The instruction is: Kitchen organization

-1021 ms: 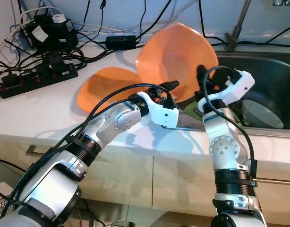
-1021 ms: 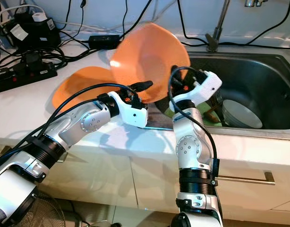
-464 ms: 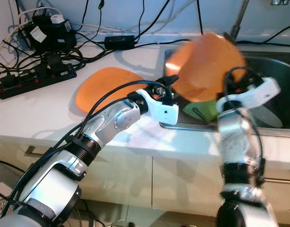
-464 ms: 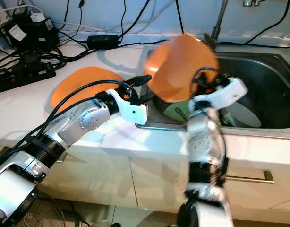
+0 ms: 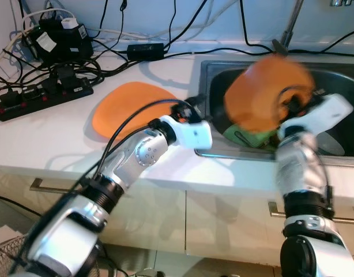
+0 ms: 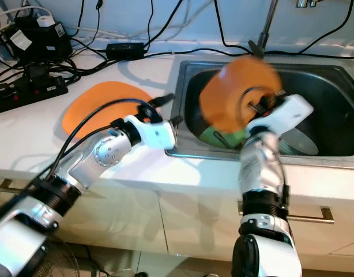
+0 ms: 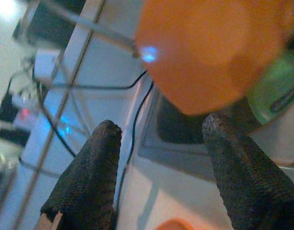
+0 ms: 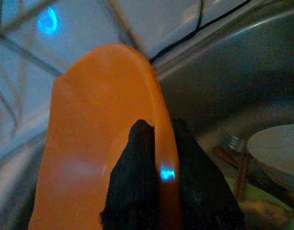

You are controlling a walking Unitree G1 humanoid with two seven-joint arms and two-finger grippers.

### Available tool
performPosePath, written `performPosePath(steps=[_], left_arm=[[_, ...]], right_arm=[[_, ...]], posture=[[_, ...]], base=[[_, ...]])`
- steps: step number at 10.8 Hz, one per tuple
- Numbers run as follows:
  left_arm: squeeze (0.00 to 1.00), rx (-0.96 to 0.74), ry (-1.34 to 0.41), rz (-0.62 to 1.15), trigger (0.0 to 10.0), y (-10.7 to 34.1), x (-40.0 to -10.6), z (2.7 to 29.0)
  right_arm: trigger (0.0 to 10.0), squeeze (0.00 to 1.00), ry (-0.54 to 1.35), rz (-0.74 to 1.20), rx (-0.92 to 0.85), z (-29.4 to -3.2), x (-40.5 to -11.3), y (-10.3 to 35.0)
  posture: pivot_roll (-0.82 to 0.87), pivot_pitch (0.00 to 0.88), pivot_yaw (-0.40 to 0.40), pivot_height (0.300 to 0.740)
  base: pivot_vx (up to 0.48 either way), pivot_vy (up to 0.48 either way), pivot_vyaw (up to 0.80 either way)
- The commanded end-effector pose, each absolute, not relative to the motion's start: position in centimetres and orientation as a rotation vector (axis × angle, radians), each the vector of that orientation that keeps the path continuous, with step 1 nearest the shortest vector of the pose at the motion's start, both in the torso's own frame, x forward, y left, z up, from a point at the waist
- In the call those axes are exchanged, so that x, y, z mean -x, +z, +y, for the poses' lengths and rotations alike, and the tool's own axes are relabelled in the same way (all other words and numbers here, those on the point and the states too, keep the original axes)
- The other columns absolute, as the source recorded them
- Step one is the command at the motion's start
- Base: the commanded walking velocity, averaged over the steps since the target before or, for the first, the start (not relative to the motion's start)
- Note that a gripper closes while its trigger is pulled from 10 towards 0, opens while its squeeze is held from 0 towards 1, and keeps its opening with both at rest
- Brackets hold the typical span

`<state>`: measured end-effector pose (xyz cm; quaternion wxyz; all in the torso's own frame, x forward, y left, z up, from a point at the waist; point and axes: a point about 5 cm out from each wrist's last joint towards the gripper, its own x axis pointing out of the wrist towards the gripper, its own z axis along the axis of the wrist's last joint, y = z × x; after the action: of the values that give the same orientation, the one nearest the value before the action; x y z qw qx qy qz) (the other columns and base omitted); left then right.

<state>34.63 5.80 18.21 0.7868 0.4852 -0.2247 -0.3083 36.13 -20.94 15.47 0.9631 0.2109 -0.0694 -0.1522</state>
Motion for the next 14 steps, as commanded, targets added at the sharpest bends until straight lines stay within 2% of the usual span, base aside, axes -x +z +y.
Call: performPosePath(steps=[1, 3, 4, 5, 7, 8, 9, 14], left_arm=[[0.00, -0.995, -0.632, -0.458, 10.0, 18.6, -34.8, 6.3], [0.00, -0.788, -0.565, -0.401, 10.0, 18.7, -34.9, 6.7], [0.00, -0.536, -0.496, -0.344, 10.0, 18.7, -35.0, 7.1], [0.00, -0.367, -0.438, -0.299, 10.0, 18.8, -35.3, 7.7], [0.00, -0.194, -0.363, -0.181, 10.0, 18.0, -36.3, 9.5], [0.00, -0.164, -0.359, -0.147, 10.0, 17.5, -36.3, 9.9], [0.00, -0.140, -0.366, -0.130, 10.0, 17.3, -36.3, 9.9], [0.00, -0.120, -0.375, -0.117, 10.0, 17.4, -36.3, 9.9]], right_arm=[[10.0, 0.00, -0.265, -0.189, -0.363, -20.2, -36.8, 16.8], [10.0, 0.00, -0.255, -0.131, -0.285, -19.9, -37.1, 15.4], [10.0, 0.00, -0.254, -0.116, -0.288, -19.8, -37.1, 14.9], [10.0, 0.00, -0.253, -0.110, -0.283, -19.8, -37.1, 14.6], [10.0, 0.00, -0.236, -0.096, -0.272, -19.4, -37.2, 14.1], [10.0, 0.00, -0.223, -0.094, -0.264, -19.2, -37.2, 13.9], [10.0, 1.00, -0.206, -0.091, -0.253, -18.7, -37.1, 13.7], [10.0, 1.00, -0.178, -0.086, -0.242, -18.0, -37.1, 13.4]], posture=[[0.03, 0.012, 0.063, 0.740], [0.03, 0.005, 0.064, 0.740], [0.02, 0.000, 0.065, 0.740], [0.02, 0.000, 0.064, 0.740], [0.02, 0.000, 0.065, 0.740], [0.02, 0.000, 0.065, 0.740], [0.02, 0.000, 0.064, 0.740], [0.02, 0.000, 0.061, 0.740]], base=[[0.000, 0.000, 0.00], [0.000, 0.000, 0.00], [0.000, 0.000, 0.00], [0.000, 0.000, 0.00], [0.000, 0.000, 0.00], [0.000, 0.000, 0.00], [0.000, 0.000, 0.00], [0.000, 0.000, 0.00]])
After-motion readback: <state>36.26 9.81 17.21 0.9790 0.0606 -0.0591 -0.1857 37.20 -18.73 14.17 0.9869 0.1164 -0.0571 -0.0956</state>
